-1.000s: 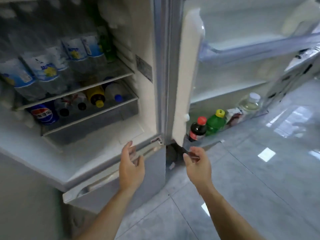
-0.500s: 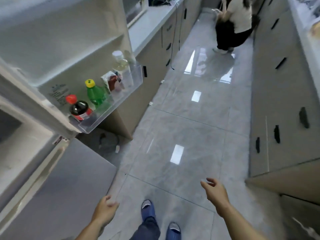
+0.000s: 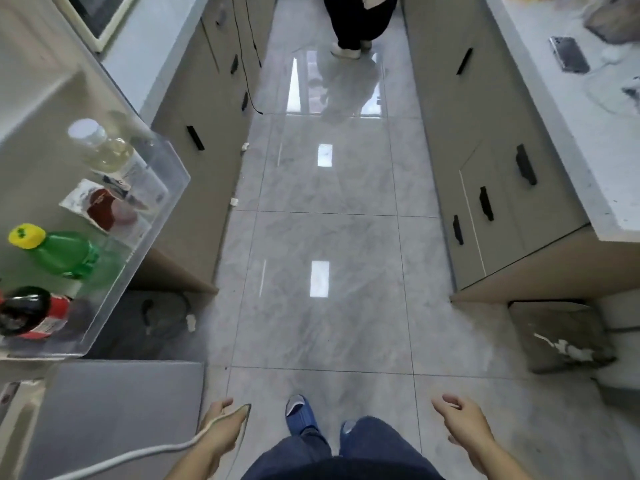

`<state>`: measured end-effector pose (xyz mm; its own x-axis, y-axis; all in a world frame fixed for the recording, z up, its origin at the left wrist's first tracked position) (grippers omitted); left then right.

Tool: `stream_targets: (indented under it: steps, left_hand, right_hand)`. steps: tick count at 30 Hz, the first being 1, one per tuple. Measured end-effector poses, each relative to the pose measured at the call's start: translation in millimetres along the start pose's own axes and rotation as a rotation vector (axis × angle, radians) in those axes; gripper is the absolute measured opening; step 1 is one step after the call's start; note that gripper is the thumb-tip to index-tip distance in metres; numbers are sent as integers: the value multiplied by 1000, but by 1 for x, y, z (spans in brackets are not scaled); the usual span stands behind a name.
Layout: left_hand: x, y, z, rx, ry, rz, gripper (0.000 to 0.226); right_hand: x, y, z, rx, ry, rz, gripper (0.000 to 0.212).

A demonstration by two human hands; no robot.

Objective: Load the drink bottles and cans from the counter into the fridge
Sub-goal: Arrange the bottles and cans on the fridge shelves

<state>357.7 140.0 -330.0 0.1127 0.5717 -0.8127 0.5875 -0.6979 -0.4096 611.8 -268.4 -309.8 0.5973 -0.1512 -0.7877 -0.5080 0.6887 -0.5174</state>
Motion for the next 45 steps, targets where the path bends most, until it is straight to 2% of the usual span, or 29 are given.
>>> stream_targets:
  steps: [5, 10, 14, 18, 24, 28, 31, 38, 41, 45]
  left_hand:
    - [40, 15, -88, 7, 141, 49, 43]
    - [70, 38, -161, -15, 158, 79, 46]
    - [84, 56, -204, -24, 144, 47, 44]
    - [83, 66, -234, -3, 130, -20, 42]
    - [88, 81, -270, -81, 46, -104, 36]
    - [94, 82, -284, -142, -14, -172, 37]
    - [107, 85, -291, -131, -73, -161, 32]
    - [156, 94, -357, -201, -138, -161, 20]
    - [175, 87, -405, -245, -156, -182, 26]
    - [210, 71, -479, -342, -92, -126, 28]
  right_hand:
    - [8, 0, 3, 48, 88, -21, 44]
    - [36, -10, 28, 53, 149, -18, 45]
    - [78, -24, 77, 37, 149, 11, 44]
    - [122, -47, 164, -30, 87, 52, 45]
    - [173, -72, 339, -80, -159, 116, 44]
    - [192, -68, 449, -58, -292, 149, 40]
    - [205, -54, 517, -71, -358, 175, 38]
    - [240, -17, 629, -181, -404, 233, 28]
    - [249, -5, 662, -261, -376, 238, 24]
    - [260, 17, 709, -376, -378, 246, 25]
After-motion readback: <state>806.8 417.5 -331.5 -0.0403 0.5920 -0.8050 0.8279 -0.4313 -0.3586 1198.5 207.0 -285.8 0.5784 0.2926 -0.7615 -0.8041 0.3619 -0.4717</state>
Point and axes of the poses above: each hand's wrist, its own x-axis towards the middle knuckle, its own y-axis out of the palm, z = x × y, the point moved 6 cm from there along x, towards the middle knuckle, and after that the axes turned 6 degrees about -x, right-handed, at the moved point
